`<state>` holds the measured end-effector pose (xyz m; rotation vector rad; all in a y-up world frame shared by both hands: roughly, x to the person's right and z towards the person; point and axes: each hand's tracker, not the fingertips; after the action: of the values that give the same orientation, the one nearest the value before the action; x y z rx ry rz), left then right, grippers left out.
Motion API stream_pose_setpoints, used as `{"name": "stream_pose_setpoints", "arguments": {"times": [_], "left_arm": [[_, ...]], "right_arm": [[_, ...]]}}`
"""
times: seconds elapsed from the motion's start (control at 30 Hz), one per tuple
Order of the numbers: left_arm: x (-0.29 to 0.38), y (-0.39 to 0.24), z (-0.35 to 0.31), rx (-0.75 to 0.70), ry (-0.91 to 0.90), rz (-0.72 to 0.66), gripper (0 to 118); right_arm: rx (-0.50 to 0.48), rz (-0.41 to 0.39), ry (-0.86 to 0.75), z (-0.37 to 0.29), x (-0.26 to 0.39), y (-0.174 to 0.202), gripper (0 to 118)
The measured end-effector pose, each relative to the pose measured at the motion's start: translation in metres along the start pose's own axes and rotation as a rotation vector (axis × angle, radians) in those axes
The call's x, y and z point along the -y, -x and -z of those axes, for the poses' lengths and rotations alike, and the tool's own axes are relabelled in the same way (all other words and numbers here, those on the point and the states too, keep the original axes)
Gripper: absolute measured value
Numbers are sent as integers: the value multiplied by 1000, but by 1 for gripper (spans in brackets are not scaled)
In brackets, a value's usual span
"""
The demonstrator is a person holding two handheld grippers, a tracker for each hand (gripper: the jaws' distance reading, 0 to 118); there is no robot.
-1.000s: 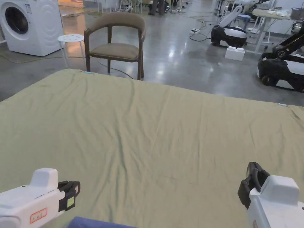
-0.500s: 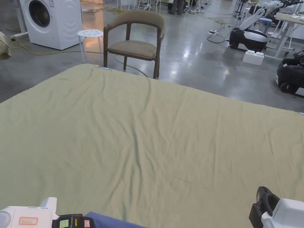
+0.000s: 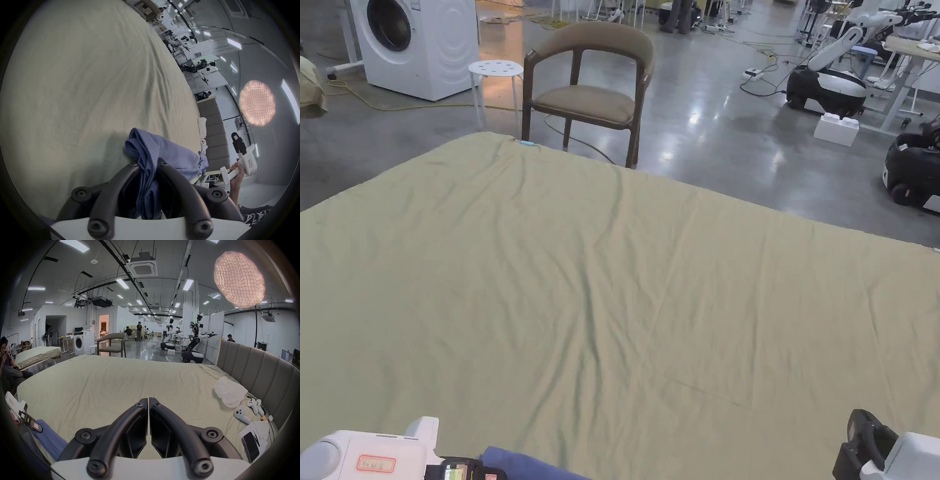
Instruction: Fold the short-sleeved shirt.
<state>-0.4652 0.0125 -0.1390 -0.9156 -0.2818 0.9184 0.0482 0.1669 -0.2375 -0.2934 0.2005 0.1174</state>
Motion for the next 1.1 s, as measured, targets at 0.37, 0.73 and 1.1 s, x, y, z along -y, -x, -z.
{"name": "stream_pose_setpoints", "arguments": {"times": [0.37, 0.73, 1.1], "left_arm": [[-27, -56, -54, -131, -119, 146, 11], [-27, -124, -86, -353, -136, 210, 11], [9, -209, 8, -83, 18, 233, 11]], "right_arm": [[6, 9, -20, 3, -5, -17, 0], [-8, 52, -19, 6, 5, -32, 0], [-4, 92, -10, -4, 18, -47, 0]]}}
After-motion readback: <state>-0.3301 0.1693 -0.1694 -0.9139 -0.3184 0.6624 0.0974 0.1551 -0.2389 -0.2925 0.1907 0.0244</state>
